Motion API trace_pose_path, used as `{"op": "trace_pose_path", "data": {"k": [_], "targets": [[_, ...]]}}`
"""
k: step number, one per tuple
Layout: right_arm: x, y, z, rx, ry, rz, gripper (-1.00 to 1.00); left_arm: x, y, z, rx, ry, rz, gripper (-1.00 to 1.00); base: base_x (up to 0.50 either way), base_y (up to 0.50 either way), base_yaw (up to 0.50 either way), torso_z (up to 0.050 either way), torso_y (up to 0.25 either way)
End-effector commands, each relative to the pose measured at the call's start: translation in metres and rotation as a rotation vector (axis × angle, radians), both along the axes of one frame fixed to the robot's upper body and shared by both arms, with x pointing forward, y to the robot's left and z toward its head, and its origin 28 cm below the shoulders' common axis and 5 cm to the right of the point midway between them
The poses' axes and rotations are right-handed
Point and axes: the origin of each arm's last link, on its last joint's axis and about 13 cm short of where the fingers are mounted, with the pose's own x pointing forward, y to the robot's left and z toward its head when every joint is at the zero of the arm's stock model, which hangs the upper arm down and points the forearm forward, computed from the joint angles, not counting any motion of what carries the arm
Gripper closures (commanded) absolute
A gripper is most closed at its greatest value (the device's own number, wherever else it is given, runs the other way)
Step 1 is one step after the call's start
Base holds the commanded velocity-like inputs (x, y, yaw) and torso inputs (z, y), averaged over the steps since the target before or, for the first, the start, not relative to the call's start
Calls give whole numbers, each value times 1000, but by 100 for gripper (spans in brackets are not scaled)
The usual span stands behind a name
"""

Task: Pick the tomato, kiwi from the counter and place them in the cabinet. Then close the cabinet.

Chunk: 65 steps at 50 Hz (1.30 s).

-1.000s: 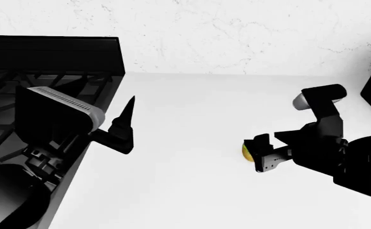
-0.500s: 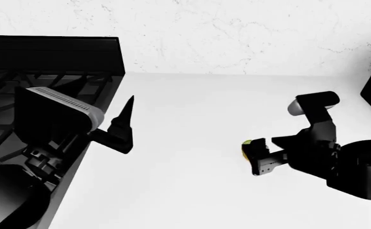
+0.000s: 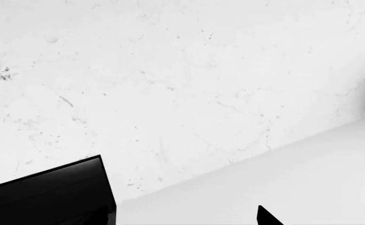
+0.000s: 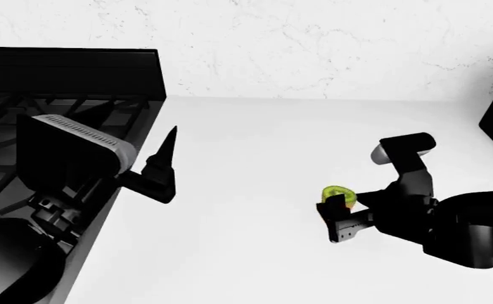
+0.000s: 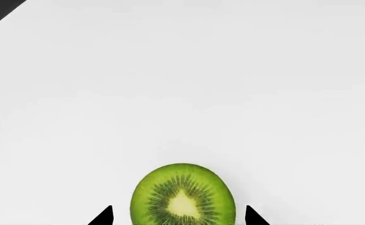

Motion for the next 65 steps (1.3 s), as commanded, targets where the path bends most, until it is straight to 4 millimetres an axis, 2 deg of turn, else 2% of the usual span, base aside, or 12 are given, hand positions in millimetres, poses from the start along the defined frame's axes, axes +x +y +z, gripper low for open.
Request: {"op": "trace_pose_path", "data": {"k": [1,17,18,24,35,49,65], "targets": [[1,1,-6,-3,15,2,-100,1,0,-2,0,3,0,-100,0,0,0,0,0],[2,2,-10,0,27,11,-100,1,0,-3,1,5,1,-100,0,0,0,0,0],[3,3,-11,-5,34,16,100,1,0,-4,0,5,1,-100,0,0,0,0,0],[3,3,-9,-14,36,23,100,1,0,-4,-2,6,2,-100,0,0,0,0,0],[-1,2,6,-36,-3,19,100,1,0,-4,-1,5,-1,-100,0,0,0,0,0],[-4,7,60,-78,-160,32,100,-1,-1,-4,-1,2,-4,-100,0,0,0,0,0],[-3,27,123,-143,-418,69,100,-2,0,-2,-2,-4,-3,-100,0,0,0,0,0]]}}
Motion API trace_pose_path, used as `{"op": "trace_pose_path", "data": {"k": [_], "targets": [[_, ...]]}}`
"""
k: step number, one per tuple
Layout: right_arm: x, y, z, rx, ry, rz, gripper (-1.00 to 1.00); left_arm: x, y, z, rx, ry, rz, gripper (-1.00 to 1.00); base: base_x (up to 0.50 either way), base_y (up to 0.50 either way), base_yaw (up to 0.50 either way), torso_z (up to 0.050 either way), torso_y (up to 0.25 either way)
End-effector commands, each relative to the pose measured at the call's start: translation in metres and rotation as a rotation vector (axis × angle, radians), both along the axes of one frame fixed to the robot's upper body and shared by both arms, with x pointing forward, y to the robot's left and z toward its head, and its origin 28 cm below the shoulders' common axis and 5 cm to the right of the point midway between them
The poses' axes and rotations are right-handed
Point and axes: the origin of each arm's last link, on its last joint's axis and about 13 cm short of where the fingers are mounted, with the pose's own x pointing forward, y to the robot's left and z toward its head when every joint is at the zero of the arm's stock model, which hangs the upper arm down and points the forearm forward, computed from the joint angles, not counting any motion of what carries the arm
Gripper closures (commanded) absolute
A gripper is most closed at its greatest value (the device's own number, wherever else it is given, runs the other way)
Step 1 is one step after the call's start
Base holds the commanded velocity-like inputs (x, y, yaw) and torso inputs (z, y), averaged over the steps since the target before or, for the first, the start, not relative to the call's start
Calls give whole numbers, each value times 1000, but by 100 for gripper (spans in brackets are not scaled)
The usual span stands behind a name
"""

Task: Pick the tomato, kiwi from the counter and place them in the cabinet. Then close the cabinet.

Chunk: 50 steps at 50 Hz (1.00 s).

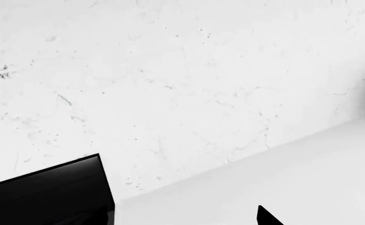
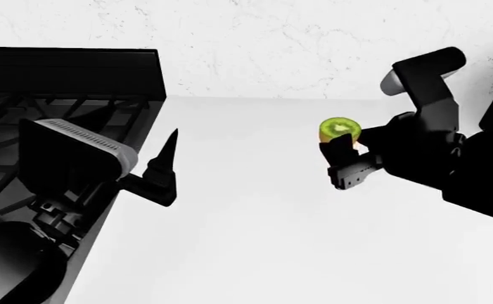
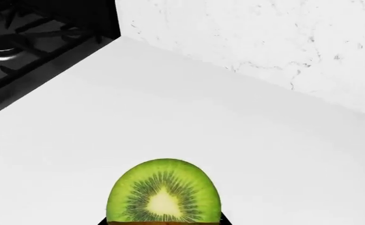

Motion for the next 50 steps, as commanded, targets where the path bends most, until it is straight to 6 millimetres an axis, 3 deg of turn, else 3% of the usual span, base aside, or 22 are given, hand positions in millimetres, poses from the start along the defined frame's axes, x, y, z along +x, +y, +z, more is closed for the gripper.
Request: {"op": "trace_pose_path", "data": {"k": [1,15,28,50], "targets": [[-2,13,44,-54,-178,29,100,-1,0,2,0,-5,0,-100,0,0,0,0,0],[4,31,85,-39,-381,57,100,-2,-1,3,0,-7,-5,-100,0,0,0,0,0],[21,55,95,93,-405,194,100,-2,0,2,-3,-8,-4,-100,0,0,0,0,0],[14,68,122,196,-532,333,100,-2,0,3,-5,-10,-4,-100,0,0,0,0,0]]}}
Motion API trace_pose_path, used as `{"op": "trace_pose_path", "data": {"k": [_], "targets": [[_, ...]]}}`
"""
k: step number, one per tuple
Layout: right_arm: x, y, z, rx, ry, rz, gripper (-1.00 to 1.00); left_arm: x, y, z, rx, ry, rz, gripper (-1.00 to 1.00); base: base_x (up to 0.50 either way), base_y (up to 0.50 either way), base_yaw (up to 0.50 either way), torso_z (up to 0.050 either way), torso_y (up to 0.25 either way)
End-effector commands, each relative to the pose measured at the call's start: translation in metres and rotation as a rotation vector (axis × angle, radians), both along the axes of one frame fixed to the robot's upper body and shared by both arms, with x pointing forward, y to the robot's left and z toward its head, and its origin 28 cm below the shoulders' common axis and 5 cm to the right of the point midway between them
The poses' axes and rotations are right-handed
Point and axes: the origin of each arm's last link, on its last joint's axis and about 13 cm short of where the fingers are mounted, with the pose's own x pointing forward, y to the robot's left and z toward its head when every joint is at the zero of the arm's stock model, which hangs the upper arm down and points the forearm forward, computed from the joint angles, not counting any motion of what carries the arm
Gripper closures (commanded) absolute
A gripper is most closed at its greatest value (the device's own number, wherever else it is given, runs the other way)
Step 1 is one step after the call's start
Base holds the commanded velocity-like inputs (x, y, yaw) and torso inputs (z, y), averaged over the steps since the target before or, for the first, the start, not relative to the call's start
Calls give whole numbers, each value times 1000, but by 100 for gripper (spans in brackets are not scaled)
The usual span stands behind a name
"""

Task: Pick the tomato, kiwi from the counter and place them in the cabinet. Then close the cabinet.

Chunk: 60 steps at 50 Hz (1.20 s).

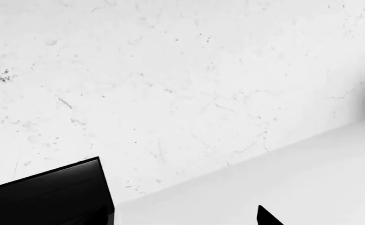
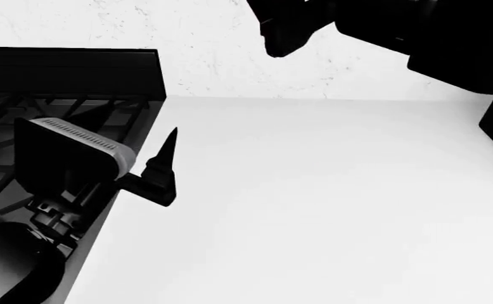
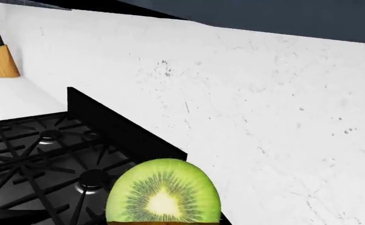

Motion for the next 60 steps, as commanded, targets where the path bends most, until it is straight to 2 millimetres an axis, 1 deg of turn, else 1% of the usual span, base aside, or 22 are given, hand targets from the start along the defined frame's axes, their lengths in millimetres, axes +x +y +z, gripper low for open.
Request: {"op": "trace_pose_path", "data": {"k": [1,24,32,50,60], "targets": [[-2,7,15,39,-78,67,100,0,0,0,-1,-1,0,-100,0,0,0,0,0],[-6,15,43,164,-161,177,100,0,1,3,0,-6,2,-100,0,0,0,0,0],[-4,17,58,183,-229,168,100,0,1,3,-2,-8,0,-100,0,0,0,0,0],[4,29,87,230,-316,196,100,0,2,1,-9,-6,0,-100,0,0,0,0,0],[6,30,105,270,-389,170,100,0,2,0,-9,-6,0,-100,5,1,2,2,0]]}}
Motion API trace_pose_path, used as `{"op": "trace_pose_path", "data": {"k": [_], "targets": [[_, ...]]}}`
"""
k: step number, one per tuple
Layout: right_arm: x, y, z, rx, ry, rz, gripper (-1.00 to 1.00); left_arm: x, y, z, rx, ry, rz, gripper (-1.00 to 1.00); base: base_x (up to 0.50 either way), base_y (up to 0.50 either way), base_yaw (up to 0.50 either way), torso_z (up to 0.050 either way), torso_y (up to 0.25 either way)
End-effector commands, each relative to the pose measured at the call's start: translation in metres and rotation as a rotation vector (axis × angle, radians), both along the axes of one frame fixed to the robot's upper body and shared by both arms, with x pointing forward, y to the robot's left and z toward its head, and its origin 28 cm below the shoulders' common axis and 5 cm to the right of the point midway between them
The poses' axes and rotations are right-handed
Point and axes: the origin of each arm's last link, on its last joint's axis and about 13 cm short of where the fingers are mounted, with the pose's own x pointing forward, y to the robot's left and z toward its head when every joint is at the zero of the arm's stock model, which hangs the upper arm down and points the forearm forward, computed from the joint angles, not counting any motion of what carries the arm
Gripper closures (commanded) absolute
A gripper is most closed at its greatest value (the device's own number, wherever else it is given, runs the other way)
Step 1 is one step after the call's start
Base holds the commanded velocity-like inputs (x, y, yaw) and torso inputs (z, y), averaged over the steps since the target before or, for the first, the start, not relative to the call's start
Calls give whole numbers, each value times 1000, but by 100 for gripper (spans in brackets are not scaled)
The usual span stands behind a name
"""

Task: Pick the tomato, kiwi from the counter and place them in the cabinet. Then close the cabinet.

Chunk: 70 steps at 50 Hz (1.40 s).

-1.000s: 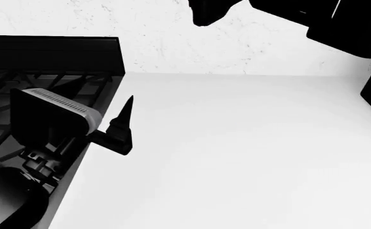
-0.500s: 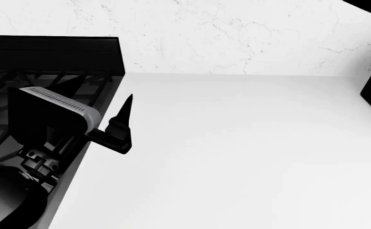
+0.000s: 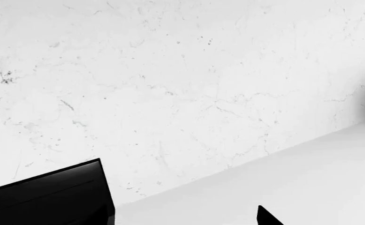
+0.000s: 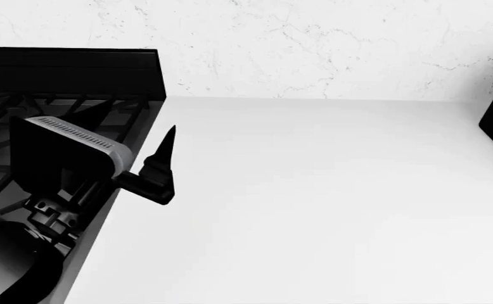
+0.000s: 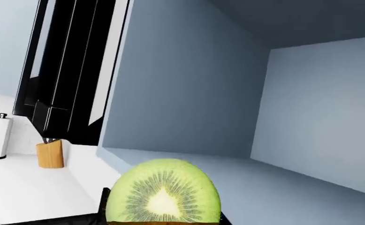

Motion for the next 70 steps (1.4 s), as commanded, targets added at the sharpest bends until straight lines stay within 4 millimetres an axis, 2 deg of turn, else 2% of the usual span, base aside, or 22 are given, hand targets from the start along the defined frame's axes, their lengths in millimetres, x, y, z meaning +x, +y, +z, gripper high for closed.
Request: {"op": "trace_pose_path", "data": {"k": [1,26,40,53,70], "targets": [[4,-1,24,72,-85,-36,100,0,0,-1,-2,0,0,-100,0,0,3,0,0],[13,5,69,158,-234,-146,100,1,1,-1,-6,0,0,-100,0,0,0,0,0],[27,3,85,119,-263,-335,100,1,1,-1,-6,0,0,-100,0,0,0,0,0],[43,-7,91,106,-177,-554,100,1,1,-1,-6,1,-1,-100,0,0,0,0,0],[47,-13,87,138,-51,-601,100,1,1,0,-6,-1,0,-100,0,0,0,0,0]]}}
